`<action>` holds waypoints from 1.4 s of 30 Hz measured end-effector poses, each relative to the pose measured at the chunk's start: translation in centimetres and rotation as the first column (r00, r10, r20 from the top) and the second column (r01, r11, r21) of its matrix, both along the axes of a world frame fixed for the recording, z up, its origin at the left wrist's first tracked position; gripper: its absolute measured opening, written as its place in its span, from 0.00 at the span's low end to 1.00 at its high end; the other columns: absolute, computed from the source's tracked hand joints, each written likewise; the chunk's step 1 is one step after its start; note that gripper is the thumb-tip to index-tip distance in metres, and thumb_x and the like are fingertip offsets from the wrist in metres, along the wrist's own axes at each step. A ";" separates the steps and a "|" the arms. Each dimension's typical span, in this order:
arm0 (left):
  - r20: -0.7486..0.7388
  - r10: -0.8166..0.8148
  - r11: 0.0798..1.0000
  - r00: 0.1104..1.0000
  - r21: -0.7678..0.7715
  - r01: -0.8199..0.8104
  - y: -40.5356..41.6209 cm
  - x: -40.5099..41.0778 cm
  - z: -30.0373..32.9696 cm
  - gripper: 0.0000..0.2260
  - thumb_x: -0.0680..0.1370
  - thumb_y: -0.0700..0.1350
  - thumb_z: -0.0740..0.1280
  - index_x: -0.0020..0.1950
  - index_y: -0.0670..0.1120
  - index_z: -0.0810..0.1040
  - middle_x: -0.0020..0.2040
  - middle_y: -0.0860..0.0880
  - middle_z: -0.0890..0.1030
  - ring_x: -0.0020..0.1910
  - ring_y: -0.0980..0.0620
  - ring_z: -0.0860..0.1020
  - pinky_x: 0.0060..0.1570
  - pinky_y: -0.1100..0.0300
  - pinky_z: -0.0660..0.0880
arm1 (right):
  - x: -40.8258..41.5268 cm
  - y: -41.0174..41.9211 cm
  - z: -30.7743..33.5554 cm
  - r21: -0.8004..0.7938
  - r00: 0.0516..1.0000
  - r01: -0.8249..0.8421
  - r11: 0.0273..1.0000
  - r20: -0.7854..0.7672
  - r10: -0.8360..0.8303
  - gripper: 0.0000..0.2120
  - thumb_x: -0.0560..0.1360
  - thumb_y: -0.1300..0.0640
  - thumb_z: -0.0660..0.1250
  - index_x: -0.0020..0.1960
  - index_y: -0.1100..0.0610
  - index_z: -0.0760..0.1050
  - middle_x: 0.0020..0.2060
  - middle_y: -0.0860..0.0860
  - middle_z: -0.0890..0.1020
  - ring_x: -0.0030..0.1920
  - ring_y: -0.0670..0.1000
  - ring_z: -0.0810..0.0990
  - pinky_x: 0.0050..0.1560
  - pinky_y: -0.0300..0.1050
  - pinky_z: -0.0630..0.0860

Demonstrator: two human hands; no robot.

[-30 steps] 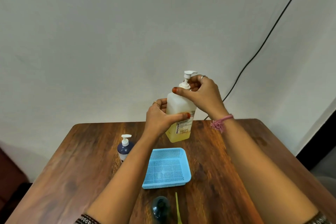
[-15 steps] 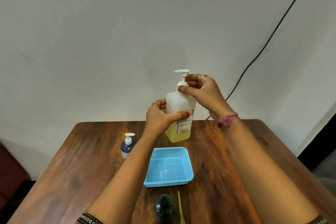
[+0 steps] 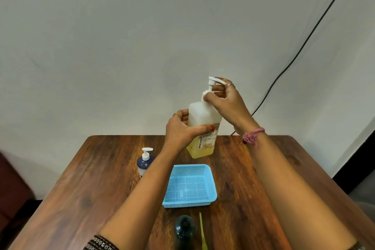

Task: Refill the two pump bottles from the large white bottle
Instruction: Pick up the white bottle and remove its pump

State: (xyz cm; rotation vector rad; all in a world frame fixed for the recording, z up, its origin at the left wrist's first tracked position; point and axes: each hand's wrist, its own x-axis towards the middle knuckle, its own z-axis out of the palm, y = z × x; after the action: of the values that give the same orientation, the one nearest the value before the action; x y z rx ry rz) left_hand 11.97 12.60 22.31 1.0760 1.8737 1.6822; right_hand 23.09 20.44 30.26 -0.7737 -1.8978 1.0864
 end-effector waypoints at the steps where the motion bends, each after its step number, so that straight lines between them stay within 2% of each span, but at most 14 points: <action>1: -0.008 0.001 1.000 1.000 0.002 -0.001 0.0 0.1 0.0 0.37 0.60 0.55 0.80 0.64 0.48 0.72 0.58 0.51 0.79 0.53 0.53 0.80 0.51 0.55 0.80 | -0.1 -0.1 -0.1 0.056 0.998 0.052 0.997 0.025 -0.054 0.25 0.68 0.46 0.72 0.62 0.47 0.68 0.48 0.42 0.77 0.52 0.46 0.78 0.56 0.50 0.74; 3: -0.021 0.000 1.000 1.000 0.003 0.000 0.0 0.2 0.1 0.36 0.61 0.54 0.80 0.64 0.49 0.71 0.57 0.52 0.79 0.53 0.53 0.80 0.51 0.57 0.80 | 0.0 -0.5 0.0 0.074 0.995 0.096 0.993 -0.003 -0.096 0.24 0.68 0.50 0.74 0.59 0.47 0.68 0.43 0.43 0.77 0.47 0.45 0.78 0.49 0.45 0.75; 5: -0.029 -0.002 1.000 1.000 -0.001 0.002 0.0 0.4 0.2 0.36 0.60 0.54 0.80 0.64 0.49 0.71 0.57 0.52 0.78 0.53 0.53 0.79 0.50 0.58 0.80 | 0.1 -0.7 0.2 -0.035 0.996 0.018 0.999 -0.083 -0.021 0.21 0.71 0.57 0.71 0.61 0.49 0.69 0.45 0.45 0.81 0.47 0.47 0.80 0.44 0.40 0.75; 7: -0.033 -0.005 1.000 0.999 -0.003 0.005 0.1 0.5 0.2 0.36 0.60 0.54 0.81 0.64 0.49 0.71 0.58 0.52 0.79 0.53 0.53 0.79 0.51 0.57 0.80 | 0.2 -0.7 0.2 -0.116 0.991 -0.064 0.991 -0.123 0.050 0.20 0.74 0.59 0.67 0.64 0.50 0.68 0.50 0.46 0.83 0.50 0.48 0.80 0.44 0.39 0.75; 10: -0.018 0.003 1.000 1.000 0.008 -0.003 0.0 0.5 0.1 0.35 0.61 0.54 0.80 0.64 0.48 0.71 0.57 0.51 0.79 0.52 0.54 0.80 0.50 0.59 0.80 | 0.1 -0.9 0.1 -0.080 0.995 -0.047 0.996 -0.093 0.040 0.30 0.72 0.54 0.72 0.70 0.50 0.62 0.56 0.45 0.78 0.54 0.46 0.77 0.48 0.38 0.74; 12: -0.022 0.005 1.000 1.000 0.012 -0.005 0.0 0.5 0.2 0.36 0.61 0.54 0.80 0.64 0.49 0.71 0.57 0.52 0.79 0.52 0.54 0.80 0.49 0.60 0.79 | 0.0 -1.1 0.0 -0.020 0.996 0.048 0.999 -0.072 -0.050 0.34 0.67 0.49 0.76 0.68 0.50 0.64 0.51 0.46 0.77 0.50 0.45 0.78 0.47 0.39 0.75; 15: -0.023 0.009 1.000 1.000 0.011 -0.008 -0.1 0.4 0.2 0.36 0.60 0.54 0.81 0.65 0.48 0.71 0.57 0.52 0.79 0.52 0.54 0.79 0.49 0.60 0.79 | 0.1 -1.0 -0.2 -0.052 0.989 0.072 0.996 -0.123 -0.078 0.28 0.68 0.52 0.76 0.64 0.51 0.69 0.44 0.46 0.80 0.46 0.45 0.80 0.43 0.38 0.76; 18: -0.025 0.017 1.000 1.000 0.005 -0.017 -0.1 0.2 0.0 0.36 0.61 0.53 0.81 0.65 0.47 0.71 0.57 0.51 0.78 0.53 0.53 0.79 0.51 0.58 0.79 | 0.0 -0.8 -0.1 -0.138 0.986 -0.014 0.990 -0.166 -0.009 0.24 0.73 0.57 0.69 0.67 0.52 0.67 0.50 0.48 0.83 0.50 0.45 0.80 0.43 0.36 0.73; 21: -0.030 0.020 1.000 0.999 0.002 -0.020 0.0 0.2 -0.2 0.36 0.61 0.53 0.81 0.64 0.48 0.71 0.56 0.53 0.78 0.53 0.54 0.79 0.51 0.59 0.79 | -0.2 -0.9 -0.1 -0.094 0.992 0.018 0.995 -0.123 -0.030 0.29 0.72 0.53 0.71 0.69 0.51 0.63 0.56 0.47 0.77 0.54 0.46 0.77 0.46 0.37 0.74; 24: -0.031 0.019 1.000 0.999 0.003 -0.019 0.1 0.3 -0.3 0.35 0.62 0.53 0.80 0.65 0.48 0.71 0.55 0.54 0.77 0.52 0.54 0.79 0.49 0.62 0.78 | -0.3 -1.1 -0.5 -0.020 0.994 0.093 0.995 -0.049 -0.094 0.33 0.67 0.48 0.76 0.67 0.51 0.65 0.47 0.44 0.76 0.48 0.44 0.78 0.47 0.39 0.76; 27: -0.029 0.015 1.000 0.999 -0.005 -0.015 0.2 0.2 -0.5 0.35 0.61 0.52 0.80 0.65 0.48 0.71 0.57 0.53 0.78 0.53 0.53 0.79 0.51 0.59 0.79 | -0.2 -1.0 -0.7 -0.044 0.988 0.111 0.993 -0.102 -0.115 0.28 0.68 0.53 0.76 0.64 0.52 0.68 0.45 0.46 0.79 0.46 0.43 0.79 0.43 0.37 0.76; 32: -0.030 0.021 0.999 0.999 -0.030 -0.022 0.5 0.1 -1.0 0.37 0.60 0.53 0.81 0.65 0.48 0.71 0.60 0.51 0.78 0.54 0.52 0.79 0.52 0.56 0.79 | 0.5 -0.5 0.7 -0.133 0.970 0.077 0.988 -0.220 -0.105 0.25 0.69 0.59 0.74 0.63 0.52 0.70 0.45 0.49 0.84 0.46 0.44 0.82 0.42 0.35 0.74; 37: -0.023 0.021 0.999 1.000 -0.049 -0.022 0.7 0.0 -1.8 0.36 0.61 0.52 0.81 0.65 0.48 0.70 0.60 0.50 0.78 0.55 0.51 0.78 0.53 0.57 0.79 | 1.0 -0.1 2.3 -0.112 0.961 0.077 0.991 -0.257 -0.104 0.24 0.70 0.59 0.74 0.63 0.54 0.70 0.46 0.50 0.84 0.44 0.41 0.82 0.33 0.24 0.71; 42: -0.009 0.008 0.998 1.000 -0.063 -0.009 0.6 -0.3 -2.7 0.37 0.59 0.51 0.81 0.65 0.48 0.71 0.60 0.50 0.78 0.56 0.50 0.78 0.55 0.52 0.79 | 1.6 0.4 3.7 -0.113 0.939 0.107 0.988 -0.314 -0.138 0.23 0.69 0.60 0.74 0.62 0.55 0.71 0.43 0.49 0.85 0.43 0.42 0.83 0.34 0.24 0.71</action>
State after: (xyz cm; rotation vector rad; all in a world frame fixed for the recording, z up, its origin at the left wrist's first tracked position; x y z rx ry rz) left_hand 11.62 13.21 19.66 1.0532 1.9258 1.6146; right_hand 24.67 20.88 34.00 -0.7086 -1.5140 1.1534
